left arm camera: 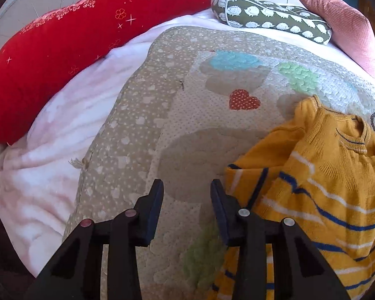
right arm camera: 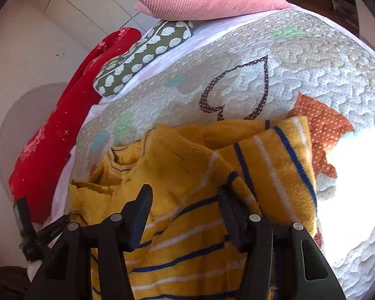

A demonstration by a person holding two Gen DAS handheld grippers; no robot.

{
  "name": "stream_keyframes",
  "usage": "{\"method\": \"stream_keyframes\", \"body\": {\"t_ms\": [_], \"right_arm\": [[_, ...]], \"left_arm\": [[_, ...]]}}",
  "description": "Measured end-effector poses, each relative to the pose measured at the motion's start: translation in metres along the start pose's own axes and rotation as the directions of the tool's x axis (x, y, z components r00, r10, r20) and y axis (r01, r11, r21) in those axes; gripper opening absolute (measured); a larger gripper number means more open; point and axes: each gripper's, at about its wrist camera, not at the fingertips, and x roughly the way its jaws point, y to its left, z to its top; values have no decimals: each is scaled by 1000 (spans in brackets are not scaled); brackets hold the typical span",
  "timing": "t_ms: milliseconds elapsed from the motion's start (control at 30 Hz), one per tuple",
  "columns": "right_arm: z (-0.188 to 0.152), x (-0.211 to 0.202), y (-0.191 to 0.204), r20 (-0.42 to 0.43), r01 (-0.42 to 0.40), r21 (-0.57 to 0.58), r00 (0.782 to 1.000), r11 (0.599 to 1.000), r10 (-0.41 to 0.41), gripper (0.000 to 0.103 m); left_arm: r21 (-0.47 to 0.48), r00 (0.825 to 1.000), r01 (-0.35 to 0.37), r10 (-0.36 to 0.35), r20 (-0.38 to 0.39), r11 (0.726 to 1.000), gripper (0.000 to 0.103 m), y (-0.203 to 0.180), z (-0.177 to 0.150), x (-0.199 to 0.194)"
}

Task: Fold small clothes
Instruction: 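Open both tools and withdraw them from the folded sweater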

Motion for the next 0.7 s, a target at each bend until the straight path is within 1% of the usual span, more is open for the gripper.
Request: {"method": "stream_keyframes", "body": {"t_ms": [33,67,133,167,233,267,300,367,433,467,500,533,633,667,700], "right_arm": [[2,-2,-8,14,23,26,1000,999,-23,56],[2,-7,-16,28,6,54,1000,999,-7,56],[0,-23,-24,59,7,80,998,997,-12,57],[-3,-32,-25,69,-7,75,998,997,2,57],[-15,-51,-24,83,-45,43,996,998,41,57],[-23,-61,-22,85,-53,21,995,998,51,57],[-31,-68,-22,82,-58,0,995,998,58,57],[-51,-80,-20,75,-66,-37,995,997,69,57],[-70,-89,-21,76,-60,-62,995,996,65,57],[-79,-93,-24,78,-58,-65,995,996,63,57],[-86,-98,-29,80,-55,-60,995,997,59,57],[-93,-103,-36,83,-53,-49,995,997,57,57],[-106,-118,-59,93,-45,-2,995,999,45,57],[-108,-123,-67,95,-39,14,995,999,38,57],[-109,-128,-74,98,-36,28,995,999,33,57]], "left_arm": [[-25,1000,27,-27,-6,999,37,9,-2,-2],[-46,998,64,-64,0,997,37,16,-4,-6],[-66,990,141,-140,21,988,37,26,-12,-20],[-72,983,181,-179,31,981,37,29,-17,-27],[-64,964,264,-262,36,962,41,32,-31,-38],[-55,956,295,-293,29,954,49,32,-40,-41],[-45,949,316,-316,20,948,53,30,-49,-42],[-12,939,343,-343,-16,939,54,22,-68,-41],[22,940,339,-337,-53,941,53,15,-85,-34],[43,940,337,-334,-69,941,37,12,-92,-31],[65,936,346,-339,-94,936,8,8,-97,-28],[78,934,348,-339,-112,934,9,7,-101,-27],[121,961,275,-269,-66,954,8,14,-96,-40],[121,972,236,-232,-44,964,5,19,-93,-45],[119,979,203,-202,-22,972,5,26,-89,-50]]}}
